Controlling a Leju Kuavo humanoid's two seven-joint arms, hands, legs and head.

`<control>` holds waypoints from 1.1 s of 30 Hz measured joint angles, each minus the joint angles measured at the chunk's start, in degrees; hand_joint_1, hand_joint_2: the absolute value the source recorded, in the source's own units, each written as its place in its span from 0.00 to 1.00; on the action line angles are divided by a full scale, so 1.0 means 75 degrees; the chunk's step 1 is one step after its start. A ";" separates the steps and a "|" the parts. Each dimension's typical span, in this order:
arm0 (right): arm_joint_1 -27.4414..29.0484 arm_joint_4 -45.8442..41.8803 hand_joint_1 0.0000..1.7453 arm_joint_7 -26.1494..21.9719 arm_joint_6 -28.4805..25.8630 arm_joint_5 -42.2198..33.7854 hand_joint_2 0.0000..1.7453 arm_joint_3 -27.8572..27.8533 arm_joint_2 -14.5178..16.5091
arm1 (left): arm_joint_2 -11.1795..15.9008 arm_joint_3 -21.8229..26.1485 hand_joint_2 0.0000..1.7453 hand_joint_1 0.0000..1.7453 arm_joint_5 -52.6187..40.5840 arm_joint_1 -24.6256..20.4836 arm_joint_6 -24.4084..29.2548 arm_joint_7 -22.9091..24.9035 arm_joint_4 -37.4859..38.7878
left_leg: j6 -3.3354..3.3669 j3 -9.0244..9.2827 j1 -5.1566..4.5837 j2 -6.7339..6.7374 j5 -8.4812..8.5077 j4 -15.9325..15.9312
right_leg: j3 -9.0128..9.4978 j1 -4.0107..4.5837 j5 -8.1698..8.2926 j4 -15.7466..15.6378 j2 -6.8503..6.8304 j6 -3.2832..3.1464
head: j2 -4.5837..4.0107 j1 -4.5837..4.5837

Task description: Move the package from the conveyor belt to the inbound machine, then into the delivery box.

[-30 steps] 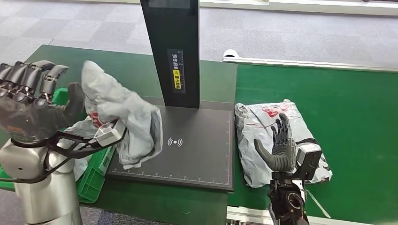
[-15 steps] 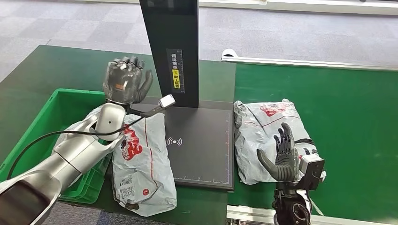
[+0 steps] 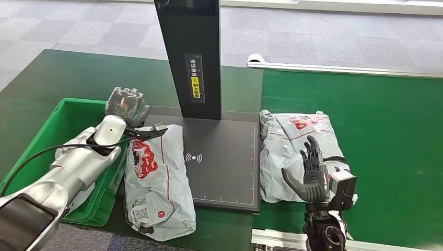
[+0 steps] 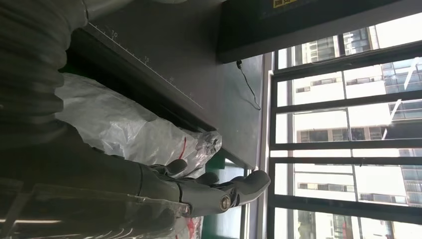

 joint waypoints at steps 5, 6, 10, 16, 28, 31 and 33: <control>-0.0255 0.0118 0.00 0.0103 -0.0016 -0.0134 1.00 0.0037 0.0020 | -0.0369 0.1738 0.00 0.00 0.2561 0.0598 0.1511 -0.2856 -0.0745 | 0.0001 -0.0015 -0.0006 -0.0021 0.0000 0.0001 | -0.0004 -0.0006 -0.0002 0.0000 -0.0012 0.0003 | -0.0001 0.0002; -0.0313 0.0148 0.00 0.0125 -0.0047 -0.0192 1.00 0.0057 0.0022 | -0.0453 0.2019 0.00 0.00 0.3212 0.0751 0.1736 -0.3294 -0.1103 | 0.0001 -0.0016 -0.0007 -0.0017 -0.0001 0.0001 | -0.0005 -0.0007 -0.0002 -0.0001 -0.0010 0.0003 | 0.0000 0.0003; -0.0415 0.0272 0.00 0.0143 -0.0256 -0.0434 1.00 0.0147 -0.0001 | -0.0640 0.2885 1.00 0.00 0.5752 0.1295 0.1542 -0.4341 -0.2666 | 0.0002 -0.0016 -0.0009 -0.0012 -0.0003 0.0001 | -0.0010 -0.0009 -0.0003 -0.0005 -0.0007 0.0004 | 0.0000 0.0000; -0.0283 0.0345 0.00 0.0017 -0.0384 -0.0613 1.00 0.0172 -0.0121 | -0.0699 0.3415 1.00 0.00 0.7353 0.2322 -0.0008 -0.4563 -0.4586 | 0.0002 -0.0018 -0.0004 -0.0022 -0.0003 -0.0001 | -0.0010 -0.0004 -0.0006 -0.0005 -0.0010 0.0004 | -0.0001 -0.0001; -0.0182 0.0354 0.00 -0.0025 -0.0399 -0.0589 1.00 0.0176 -0.0177 | -0.0634 0.3733 1.00 0.00 0.7968 0.3140 -0.1275 -0.4643 -0.6246 | 0.0003 -0.0017 -0.0005 -0.0023 -0.0003 -0.0001 | -0.0008 -0.0005 -0.0005 -0.0004 -0.0011 0.0004 | 0.0000 0.0000; -0.0174 0.0359 0.00 -0.0077 -0.0381 -0.0559 1.00 0.0176 -0.0198 | -0.0450 0.3645 1.00 0.00 0.7329 0.3305 -0.2072 -0.4370 -0.6527 | 0.0002 -0.0017 -0.0005 -0.0022 -0.0003 -0.0001 | -0.0010 -0.0005 -0.0006 -0.0004 -0.0010 0.0004 | -0.0001 -0.0001; -0.0173 0.0359 0.00 -0.0081 -0.0377 -0.0557 1.00 0.0176 -0.0200 | -0.0424 0.3623 1.00 0.00 0.7249 0.3316 -0.2143 -0.4346 -0.6544 | 0.0002 -0.0017 -0.0005 -0.0022 -0.0003 -0.0001 | -0.0010 -0.0005 -0.0006 -0.0004 -0.0010 0.0004 | -0.0001 -0.0001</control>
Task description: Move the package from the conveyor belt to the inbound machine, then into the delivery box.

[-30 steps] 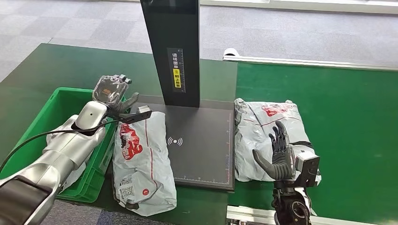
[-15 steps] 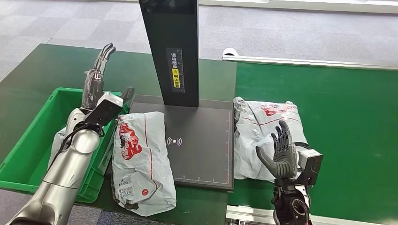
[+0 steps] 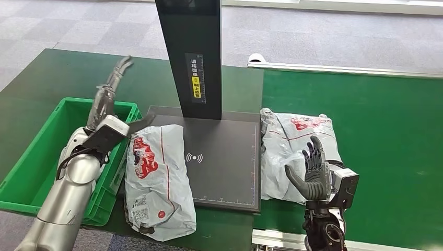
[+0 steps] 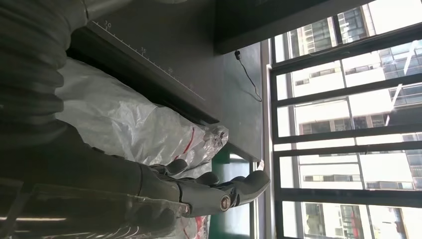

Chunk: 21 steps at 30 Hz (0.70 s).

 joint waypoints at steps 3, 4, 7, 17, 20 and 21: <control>-0.0008 0.0056 0.00 -0.0024 0.0129 0.0077 1.00 -0.0063 -0.0074 | 0.0525 -0.0339 1.00 0.00 -0.1015 0.0295 -0.1164 0.0276 -0.0095 | 0.0000 -0.0001 0.0001 0.0002 0.0000 -0.0001 | -0.0002 0.0001 0.0000 0.0000 0.0001 0.0000 | 0.0002 0.0001; -0.0011 0.0079 0.00 -0.0031 0.0176 0.0108 1.00 -0.0091 -0.0100 | 0.0724 -0.0460 1.00 0.00 -0.1347 0.0402 -0.1542 0.0357 -0.0123 | 0.0000 -0.0001 0.0002 0.0002 0.0000 -0.0001 | -0.0002 0.0002 0.0000 0.0000 0.0002 -0.0001 | 0.0001 0.0002; -0.0012 0.0101 0.00 -0.0031 0.0205 0.0137 1.00 -0.0116 -0.0110 | 0.0853 -0.0533 1.00 0.00 -0.1421 0.0442 -0.1609 0.0345 -0.0136 | 0.0000 -0.0001 0.0001 -0.0001 0.0000 -0.0001 | 0.0001 0.0001 0.0000 0.0000 0.0001 -0.0001 | 0.0001 0.0003; -0.0172 0.0154 0.00 0.0118 0.0293 0.0388 1.00 -0.0213 -0.0060 | 0.1066 -0.1176 1.00 0.00 -0.2613 0.0399 -0.2705 0.0666 0.0496 | 0.0000 0.0000 0.0000 -0.0001 0.0000 0.0000 | -0.0002 0.0000 0.0000 0.0000 0.0001 -0.0001 | -0.0001 0.0002; -0.0227 0.0154 0.00 0.0171 0.0293 0.0448 1.00 -0.0252 -0.0006 | 0.1022 -0.1475 1.00 0.00 -0.2876 0.0329 -0.2687 0.0703 0.0828 | 0.0000 0.0000 0.0000 0.0000 0.0000 0.0000 | -0.0002 0.0000 0.0000 0.0000 0.0001 -0.0001 | -0.0001 0.0002; -0.0235 0.0154 0.00 0.0182 0.0292 0.0462 1.00 -0.0261 0.0007 | 0.1008 -0.1565 1.00 0.00 -0.2954 0.0304 -0.2684 0.0736 0.0914 | 0.0000 0.0000 0.0000 0.0000 0.0000 0.0000 | -0.0002 0.0000 0.0000 0.0000 0.0001 -0.0001 | -0.0001 0.0002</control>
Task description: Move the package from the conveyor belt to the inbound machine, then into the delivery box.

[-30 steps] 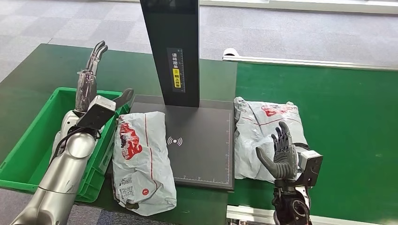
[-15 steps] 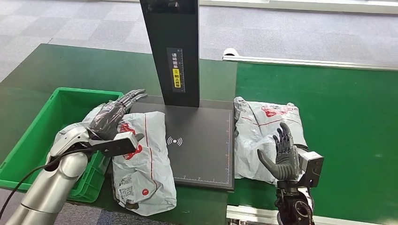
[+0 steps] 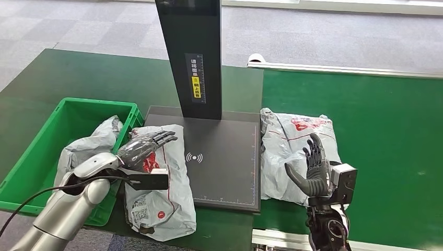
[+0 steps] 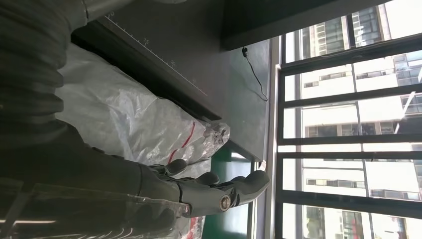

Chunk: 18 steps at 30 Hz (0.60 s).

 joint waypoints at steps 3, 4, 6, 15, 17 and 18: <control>-0.0005 0.0000 0.00 0.0036 -0.0002 0.0014 1.00 -0.0031 0.0024 | -0.0025 -0.0303 1.00 0.00 -0.0280 -0.0124 -0.0014 0.0165 0.0270 | 0.0000 0.0000 0.0000 -0.0001 0.0000 0.0000 | 0.0001 0.0000 0.0000 0.0000 0.0000 0.0000 | 0.0001 0.0001; -0.0004 0.0000 0.00 0.0050 -0.0002 0.0012 1.00 -0.0040 0.0028 | -0.0027 -0.0399 1.00 0.00 -0.0319 -0.0175 -0.0044 0.0156 0.0362 | 0.0000 0.0000 0.0000 -0.0001 0.0000 0.0000 | 0.0001 0.0000 0.0000 0.0000 0.0000 0.0000 | 0.0002 0.0000; -0.0004 0.0000 0.00 0.0067 -0.0002 0.0001 1.00 -0.0050 0.0032 | -0.0028 -0.0570 1.00 0.00 -0.0297 -0.0256 -0.0159 0.0026 0.0508 | 0.0000 -0.0001 0.0000 -0.0001 0.0000 0.0000 | 0.0002 0.0000 0.0000 0.0000 0.0000 0.0000 | 0.0001 -0.0001; -0.0006 0.0000 0.00 0.0101 0.0001 -0.0075 1.00 -0.0054 0.0052 | -0.0152 -0.1312 1.00 0.92 -0.0313 -0.0654 -0.0343 0.0007 0.1173 | 0.0000 0.0012 -0.0001 -0.0014 0.0000 0.0000 | 0.0023 -0.0001 0.0000 0.0000 -0.0011 0.0000 | 0.0001 -0.0001; -0.0005 0.0000 0.00 0.0101 0.0001 -0.0077 1.00 -0.0055 0.0052 | -0.0189 -0.1407 1.00 0.98 -0.0308 -0.0676 -0.0308 0.0021 0.1263 | 0.0001 0.0018 -0.0001 -0.0014 0.0000 0.0000 | 0.0031 -0.0002 -0.0001 0.0000 -0.0015 0.0001 | 0.0001 -0.0001; -0.0005 -0.0001 0.00 0.0102 0.0001 -0.0078 1.00 -0.0056 0.0052 | -0.0203 -0.1442 1.00 1.00 -0.0306 -0.0683 -0.0283 0.0031 0.1293 | 0.0001 0.0021 -0.0002 -0.0014 0.0000 0.0000 | 0.0035 -0.0002 -0.0001 -0.0001 -0.0018 0.0001 | 0.0001 -0.0001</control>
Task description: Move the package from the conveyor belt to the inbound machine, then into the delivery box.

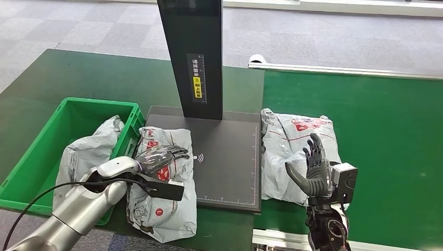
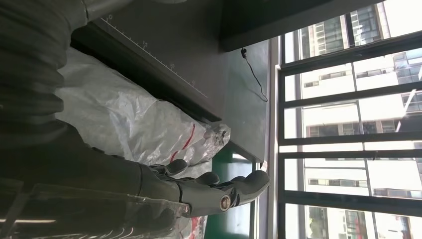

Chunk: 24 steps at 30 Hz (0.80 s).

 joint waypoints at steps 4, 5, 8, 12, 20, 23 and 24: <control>0.0013 -0.0017 0.00 0.0011 -0.0003 0.0000 1.00 -0.0001 0.0000 | -0.0045 -0.0068 1.00 1.00 0.0005 -0.0023 0.0151 0.0090 0.0063 | 0.0000 0.0012 -0.0001 0.0000 0.0000 0.0000 | 0.0011 0.0000 0.0000 0.0000 -0.0002 0.0000 | -0.0001 0.0001; 0.0017 -0.0021 0.00 0.0015 -0.0006 0.0000 1.00 -0.0001 0.0000 | -0.0057 -0.0071 1.00 1.00 0.0004 -0.0030 0.0202 0.0117 0.0079 | 0.0000 0.0014 -0.0001 0.0001 0.0000 0.0000 | 0.0011 0.0000 0.0000 0.0000 -0.0001 0.0000 | 0.0000 0.0001; 0.0026 -0.0024 0.00 0.0020 -0.0014 -0.0004 1.00 -0.0004 0.0000 | -0.0097 -0.0076 1.00 1.00 -0.0002 -0.0041 0.0339 0.0151 0.0128 | 0.0000 0.0017 0.0000 0.0003 0.0000 0.0000 | 0.0011 0.0000 0.0000 0.0000 0.0000 0.0000 | 0.0001 0.0000; 0.0047 -0.0036 0.00 0.0020 -0.0015 -0.0015 1.00 -0.0004 0.0000 | -0.0131 -0.0077 1.00 1.00 -0.0007 -0.0031 0.0433 0.0151 0.0167 | 0.0000 0.0017 0.0001 0.0004 0.0000 -0.0001 | 0.0011 0.0001 0.0000 0.0000 0.0001 0.0000 | 0.0000 -0.0001; 0.0216 -0.0195 0.00 0.0020 -0.0015 -0.0032 1.00 -0.0028 0.0003 | -0.0130 -0.0044 1.00 1.00 -0.0075 0.0300 0.1353 -0.0271 -0.0065 | 0.0000 0.0010 0.0000 0.0004 0.0000 -0.0001 | 0.0002 0.0001 0.0000 0.0000 0.0001 0.0000 | 0.0001 0.0000; 0.0371 -0.0349 0.00 0.0012 -0.0008 -0.0042 1.00 -0.0057 0.0018 | -0.0208 0.0124 1.00 1.00 -0.0141 0.0583 0.2895 -0.0842 -0.0545 | 0.0000 -0.0007 0.0000 0.0004 0.0000 0.0001 | -0.0014 0.0001 0.0000 0.0000 0.0000 0.0000 | 0.0001 0.0001; 0.0417 -0.0399 0.00 0.0008 -0.0002 -0.0045 1.00 -0.0063 0.0026 | -0.0256 0.0213 1.00 1.00 -0.0075 0.0673 0.3433 -0.1061 -0.0792 | 0.0000 -0.0013 0.0000 0.0001 0.0000 0.0001 | -0.0018 0.0000 0.0000 0.0000 -0.0002 0.0000 | 0.0000 0.0001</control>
